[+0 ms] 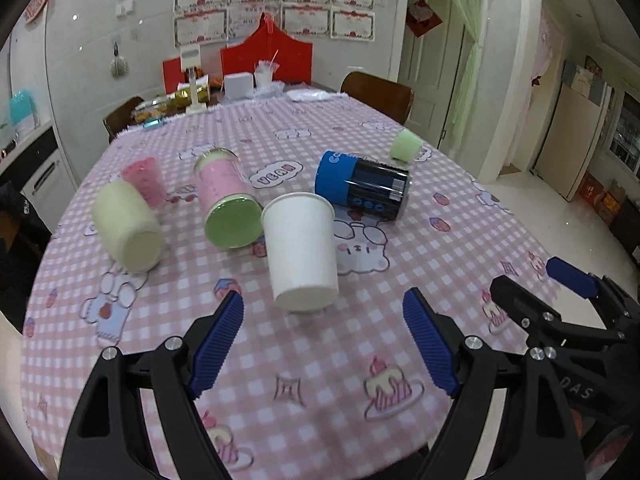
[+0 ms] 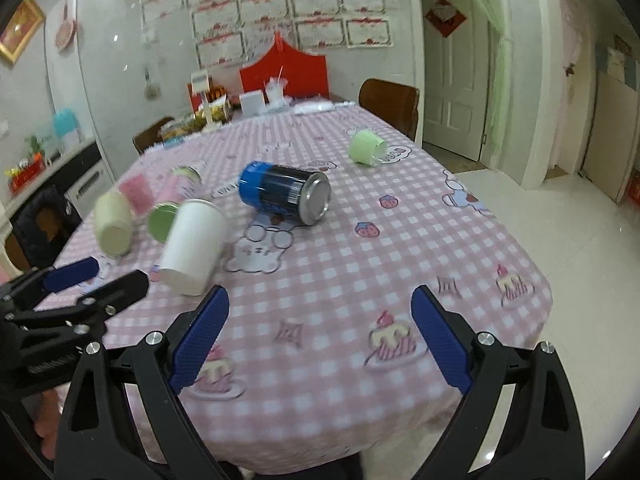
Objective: Flip cup upside down
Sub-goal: 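Move the right gripper to the blue-and-black can lying on its side and grasp it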
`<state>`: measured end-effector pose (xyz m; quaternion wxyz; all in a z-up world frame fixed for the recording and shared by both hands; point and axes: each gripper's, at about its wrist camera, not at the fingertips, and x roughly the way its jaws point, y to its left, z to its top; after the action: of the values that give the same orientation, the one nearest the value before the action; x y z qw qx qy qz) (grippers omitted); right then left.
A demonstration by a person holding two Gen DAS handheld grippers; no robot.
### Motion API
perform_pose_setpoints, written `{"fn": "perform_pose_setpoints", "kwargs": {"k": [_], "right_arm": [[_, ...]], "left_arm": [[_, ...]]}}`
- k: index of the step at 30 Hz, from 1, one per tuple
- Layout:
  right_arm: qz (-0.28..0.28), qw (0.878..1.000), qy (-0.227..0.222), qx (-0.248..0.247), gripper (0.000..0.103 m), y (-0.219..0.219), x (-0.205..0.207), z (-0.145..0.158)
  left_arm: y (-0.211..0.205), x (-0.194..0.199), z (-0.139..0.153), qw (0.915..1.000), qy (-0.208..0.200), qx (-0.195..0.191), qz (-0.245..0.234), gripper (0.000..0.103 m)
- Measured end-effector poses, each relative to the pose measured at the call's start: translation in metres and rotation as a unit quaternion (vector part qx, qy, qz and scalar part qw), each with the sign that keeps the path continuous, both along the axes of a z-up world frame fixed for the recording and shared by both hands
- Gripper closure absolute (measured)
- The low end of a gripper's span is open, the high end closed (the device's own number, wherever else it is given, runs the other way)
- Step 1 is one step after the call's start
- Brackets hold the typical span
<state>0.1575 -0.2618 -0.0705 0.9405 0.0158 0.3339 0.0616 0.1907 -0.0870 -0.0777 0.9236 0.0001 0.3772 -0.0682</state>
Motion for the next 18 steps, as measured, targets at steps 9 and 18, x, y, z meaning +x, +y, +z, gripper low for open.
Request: {"fn": "perform_pose_setpoints", "kwargs": {"k": [9,18], "right_arm": [[0.122,0.991,0.053,-0.019,0.014,0.004,0.094,-0.005],[0.224,0.964,0.1,-0.103,0.014,0.046,0.17,-0.012]], "left_arm": [[0.002,0.064,-0.011,0.9989,0.031,-0.029,0.019,0.022],[0.018,0.102,-0.009,0.9966,0.042,-0.04,0.058,0.022]]}}
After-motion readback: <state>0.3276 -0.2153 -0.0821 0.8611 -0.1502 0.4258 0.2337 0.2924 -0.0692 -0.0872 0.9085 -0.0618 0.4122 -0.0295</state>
